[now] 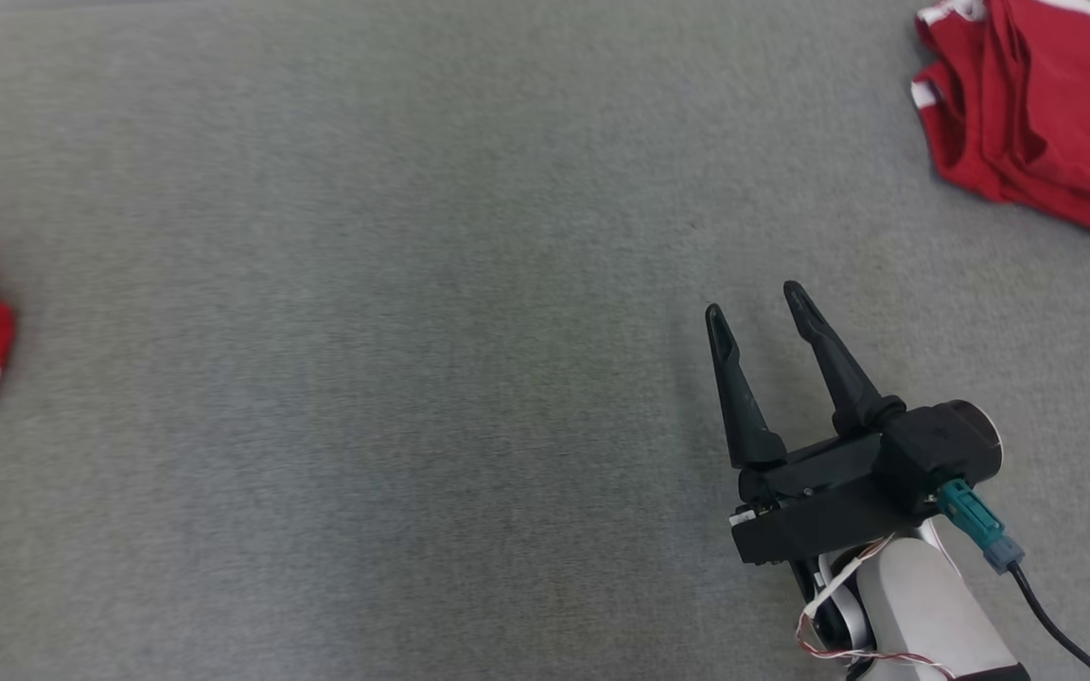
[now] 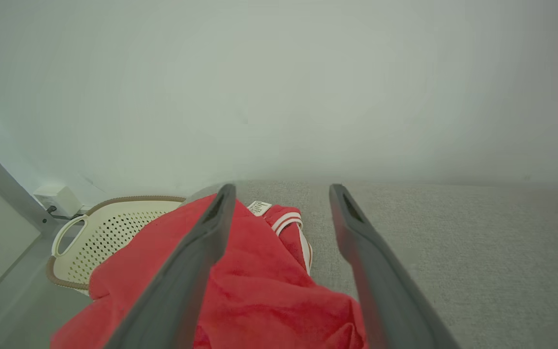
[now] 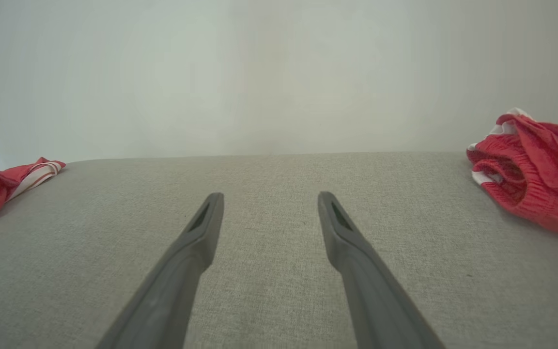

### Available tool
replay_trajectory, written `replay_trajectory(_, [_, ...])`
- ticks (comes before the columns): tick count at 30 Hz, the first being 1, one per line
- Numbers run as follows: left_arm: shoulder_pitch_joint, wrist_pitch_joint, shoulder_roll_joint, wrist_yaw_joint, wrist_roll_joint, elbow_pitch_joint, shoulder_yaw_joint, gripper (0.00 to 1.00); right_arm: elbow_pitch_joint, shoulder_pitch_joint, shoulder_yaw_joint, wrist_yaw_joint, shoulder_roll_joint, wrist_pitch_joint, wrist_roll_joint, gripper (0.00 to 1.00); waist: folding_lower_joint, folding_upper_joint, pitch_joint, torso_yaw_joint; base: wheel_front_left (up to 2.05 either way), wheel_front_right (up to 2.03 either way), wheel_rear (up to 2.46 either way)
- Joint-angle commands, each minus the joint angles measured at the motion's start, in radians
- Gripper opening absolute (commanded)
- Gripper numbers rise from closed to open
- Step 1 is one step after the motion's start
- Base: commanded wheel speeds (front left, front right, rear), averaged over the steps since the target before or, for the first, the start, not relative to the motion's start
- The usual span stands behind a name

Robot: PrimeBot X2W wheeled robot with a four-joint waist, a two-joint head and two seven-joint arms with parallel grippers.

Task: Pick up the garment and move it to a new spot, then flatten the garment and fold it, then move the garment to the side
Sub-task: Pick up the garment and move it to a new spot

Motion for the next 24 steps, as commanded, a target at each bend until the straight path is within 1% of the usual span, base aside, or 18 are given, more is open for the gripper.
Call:
replay_trajectory(1, [-0.019,0.004,0.019,-0.004,-0.007,0.025,0.0,1.0,-0.005,-0.009,0.0,0.0,0.002,-0.002,-0.008,1.0,-0.0002,-0.0003,0.056,-0.053,0.0,0.0,0.0])
replay_trajectory(4, [-0.063,0.011,0.049,-0.006,-0.002,0.094,-0.022,1.0,-0.011,-0.019,0.001,0.0,0.004,-0.002,-0.006,1.0,-0.0002,-0.0003,0.071,-0.071,0.0,0.0,0.0])
replay_trajectory(6, [-0.091,0.017,0.055,-0.005,-0.02,0.136,-0.027,1.0,-0.016,-0.022,-0.001,0.0,0.007,-0.002,-0.009,1.0,-0.0002,-0.0003,0.081,-0.08,0.0,0.0,0.0])
replay_trajectory(8, [-0.108,0.03,0.076,-0.005,-0.007,0.18,-0.047,1.0,-0.02,-0.021,-0.001,0.0,0.01,-0.002,-0.009,1.0,-0.0002,-0.0003,0.088,-0.089,0.0,0.0,0.0])
replay_trajectory(9, [-0.124,0.034,0.077,-0.006,-0.02,0.2,-0.048,1.0,-0.021,-0.021,-0.002,0.0,0.011,-0.002,-0.011,1.0,-0.0002,-0.0003,0.092,-0.093,0.0,0.0,0.0])
replay_trajectory(11, [-0.143,0.048,0.091,-0.006,-0.014,0.241,-0.064,1.0,-0.02,-0.022,-0.002,0.0,0.012,-0.002,-0.013,1.0,-0.0002,-0.0003,0.098,-0.1,0.0,0.0,0.0])
replay_trajectory(14, [-0.165,0.121,0.105,-0.006,-0.02,0.326,-0.088,1.0,-0.022,-0.025,-0.002,0.0,0.014,-0.002,-0.015,1.0,-0.0002,-0.0003,0.104,-0.111,0.0,0.0,0.0])
replay_trajectory(18, [-0.205,0.165,0.114,-0.007,-0.052,0.382,-0.106,1.0,-0.027,-0.023,-0.007,0.0,0.015,-0.002,-0.019,1.0,-0.0002,-0.0003,0.105,-0.117,0.0,0.0,0.0])
replay_trajectory(22, [-0.236,0.248,0.114,-0.007,-0.088,0.448,-0.116,1.0,-0.024,-0.021,-0.008,0.0,0.016,-0.002,-0.022,1.0,-0.0002,-0.0003,0.097,-0.119,0.0,0.0,0.0])
replay_trajectory(24, [-0.247,0.278,0.121,-0.006,-0.088,0.477,-0.116,1.0,-0.023,-0.021,-0.008,0.0,0.016,-0.002,-0.024,1.0,-0.0002,-0.0003,0.094,-0.118,0.0,0.0,0.0])
